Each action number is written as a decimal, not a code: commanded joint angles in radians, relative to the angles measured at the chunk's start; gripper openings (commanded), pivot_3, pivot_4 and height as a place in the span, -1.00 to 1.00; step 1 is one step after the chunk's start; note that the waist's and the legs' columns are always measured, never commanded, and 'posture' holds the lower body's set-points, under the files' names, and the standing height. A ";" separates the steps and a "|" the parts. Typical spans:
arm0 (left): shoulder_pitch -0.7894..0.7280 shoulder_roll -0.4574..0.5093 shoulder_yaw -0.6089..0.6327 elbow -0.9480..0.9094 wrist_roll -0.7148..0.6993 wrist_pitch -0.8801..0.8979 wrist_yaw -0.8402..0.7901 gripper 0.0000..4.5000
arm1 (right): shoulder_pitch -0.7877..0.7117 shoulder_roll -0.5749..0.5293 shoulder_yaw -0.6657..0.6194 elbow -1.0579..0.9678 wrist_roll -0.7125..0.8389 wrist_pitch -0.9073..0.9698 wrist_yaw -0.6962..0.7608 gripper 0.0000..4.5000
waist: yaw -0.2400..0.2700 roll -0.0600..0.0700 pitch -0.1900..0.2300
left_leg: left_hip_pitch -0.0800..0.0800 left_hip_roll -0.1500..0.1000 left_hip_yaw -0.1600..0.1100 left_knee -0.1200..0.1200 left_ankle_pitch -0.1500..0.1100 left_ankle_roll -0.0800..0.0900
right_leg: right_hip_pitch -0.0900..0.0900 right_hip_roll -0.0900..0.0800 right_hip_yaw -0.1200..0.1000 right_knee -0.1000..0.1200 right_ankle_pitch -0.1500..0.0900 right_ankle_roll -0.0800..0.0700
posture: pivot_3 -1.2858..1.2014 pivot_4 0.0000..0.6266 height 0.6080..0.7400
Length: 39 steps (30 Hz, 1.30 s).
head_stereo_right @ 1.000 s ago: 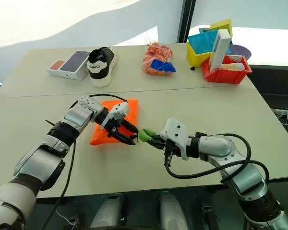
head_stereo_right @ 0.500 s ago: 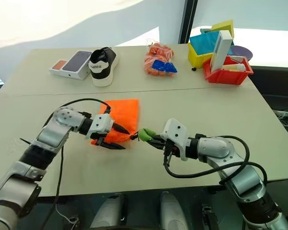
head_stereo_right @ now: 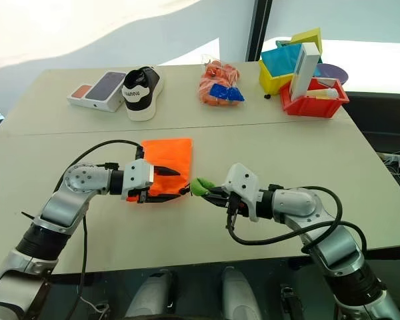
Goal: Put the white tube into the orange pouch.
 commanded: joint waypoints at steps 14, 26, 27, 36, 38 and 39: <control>-0.174 0.022 0.027 0.265 -0.057 -0.051 -0.203 0.29 | 0.008 0.175 -0.143 0.019 0.211 0.074 -0.096 -1.00 | -0.003 0.000 0.000 | 0.000 0.001 -0.001 -0.002 0.000 0.000 | -0.002 0.001 0.000 0.002 0.000 0.000 | 0.03 -0.52 1.00; -0.069 0.010 0.089 0.137 -0.062 -0.085 -0.061 0.29 | 0.023 0.195 -0.205 0.037 0.330 0.120 -0.126 -1.00 | -0.001 0.000 0.000 | 0.000 0.000 0.000 -0.001 0.000 0.000 | -0.001 0.000 0.000 0.002 0.000 0.000 | 0.03 -0.52 1.00; -0.057 0.001 0.096 0.117 -0.063 -0.084 -0.034 0.29 | 0.025 0.195 -0.204 0.038 0.330 0.119 -0.125 -1.00 | -0.001 0.000 0.000 | 0.000 0.000 0.000 -0.001 0.000 0.000 | -0.001 0.000 0.000 0.002 0.000 0.000 | 0.03 -0.52 1.00; 0.120 -0.065 0.116 -0.081 0.003 -0.161 0.203 0.29 | 0.026 0.229 -0.239 0.056 0.436 0.156 -0.152 -1.00 | -0.001 0.000 0.000 | 0.000 0.000 -0.001 -0.001 0.000 0.000 | -0.001 0.000 0.000 0.002 0.000 0.000 | 0.03 -0.52 1.00; 0.163 -0.079 0.105 -0.112 0.044 -0.212 0.255 0.29 | 0.018 0.247 -0.257 0.073 0.489 0.193 -0.182 -1.00 | 0.000 0.000 0.000 | 0.000 0.000 0.000 -0.001 0.000 0.000 | -0.001 0.000 0.000 0.002 0.000 0.000 | 0.03 -0.52 1.00; 0.175 -0.081 0.100 -0.110 0.080 -0.250 0.285 0.29 | 0.012 0.259 -0.267 0.084 0.515 0.214 -0.202 -1.00 | 0.000 0.000 0.000 | 0.000 0.000 0.000 -0.001 0.000 0.000 | -0.001 0.000 0.000 0.002 0.000 0.000 | 0.03 -0.52 1.00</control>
